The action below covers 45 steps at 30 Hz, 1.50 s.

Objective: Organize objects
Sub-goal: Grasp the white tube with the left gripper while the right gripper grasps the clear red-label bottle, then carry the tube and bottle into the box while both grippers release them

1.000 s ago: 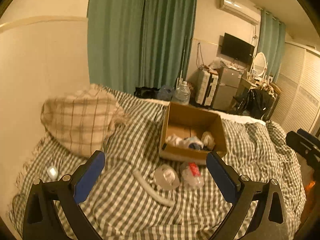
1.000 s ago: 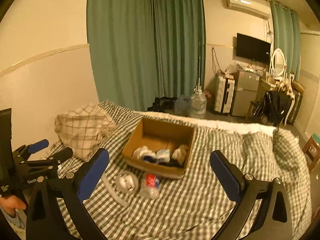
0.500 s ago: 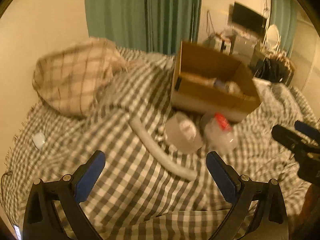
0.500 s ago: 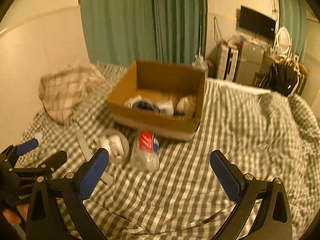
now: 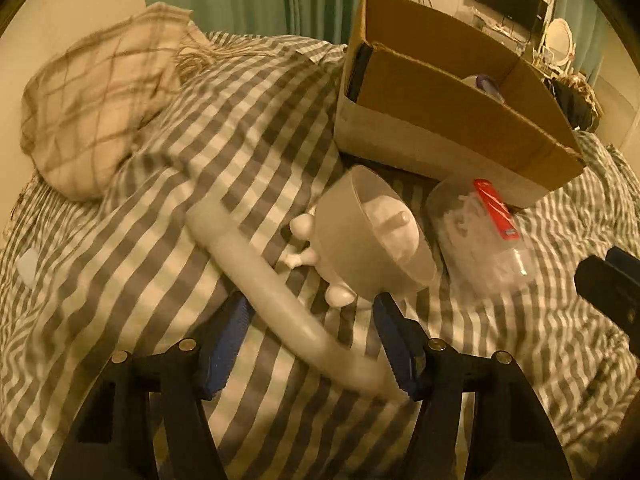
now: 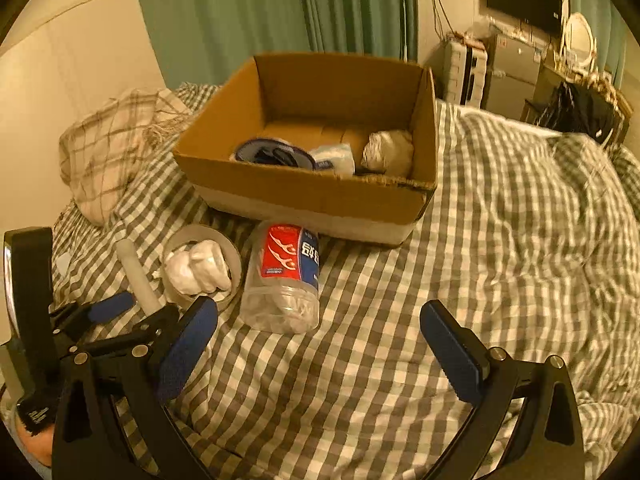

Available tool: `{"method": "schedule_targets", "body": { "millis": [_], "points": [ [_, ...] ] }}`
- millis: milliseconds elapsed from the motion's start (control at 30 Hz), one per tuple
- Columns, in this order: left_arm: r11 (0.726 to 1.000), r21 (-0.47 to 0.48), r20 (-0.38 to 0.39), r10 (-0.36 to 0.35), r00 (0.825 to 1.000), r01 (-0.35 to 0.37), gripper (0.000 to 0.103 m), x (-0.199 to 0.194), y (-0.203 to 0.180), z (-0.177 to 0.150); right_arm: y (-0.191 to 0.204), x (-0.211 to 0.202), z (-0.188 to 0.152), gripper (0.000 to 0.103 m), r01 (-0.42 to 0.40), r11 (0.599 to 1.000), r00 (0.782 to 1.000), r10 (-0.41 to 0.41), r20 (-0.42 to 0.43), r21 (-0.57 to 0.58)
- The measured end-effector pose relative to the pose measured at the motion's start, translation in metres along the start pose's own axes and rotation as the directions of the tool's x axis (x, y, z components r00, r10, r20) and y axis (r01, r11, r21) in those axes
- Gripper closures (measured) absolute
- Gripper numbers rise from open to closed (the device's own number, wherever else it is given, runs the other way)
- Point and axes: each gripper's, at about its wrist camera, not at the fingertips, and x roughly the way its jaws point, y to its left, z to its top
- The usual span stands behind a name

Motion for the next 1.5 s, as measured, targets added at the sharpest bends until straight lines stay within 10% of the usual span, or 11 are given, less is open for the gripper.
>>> {"method": "schedule_targets", "body": {
  "millis": [233,800,933,1500],
  "points": [
    [0.999,-0.022,0.016,-0.028,0.999,0.029,0.096,0.005,0.004,-0.003,-0.006,0.017,0.002,0.002,-0.011,1.0,1.0,0.012,-0.027,0.028],
    [0.99,-0.028,0.024,-0.139,0.99,0.14,0.097,-0.044,0.016,-0.002,0.025,0.083,0.016,0.003,-0.011,0.997,0.995,0.003,-0.103,-0.074],
    [0.991,-0.031,0.0,-0.133,0.991,0.133,0.097,-0.044,0.018,-0.005,0.034,0.099,0.011,0.039,-0.03,0.993,0.986,0.011,-0.168,-0.112],
    [0.984,-0.014,0.114,-0.174,0.978,0.176,0.097,-0.121,0.01,-0.018,0.058,-0.024,-0.008,0.04,0.061,0.978,0.998,-0.061,0.002,-0.202]
  ]
}}
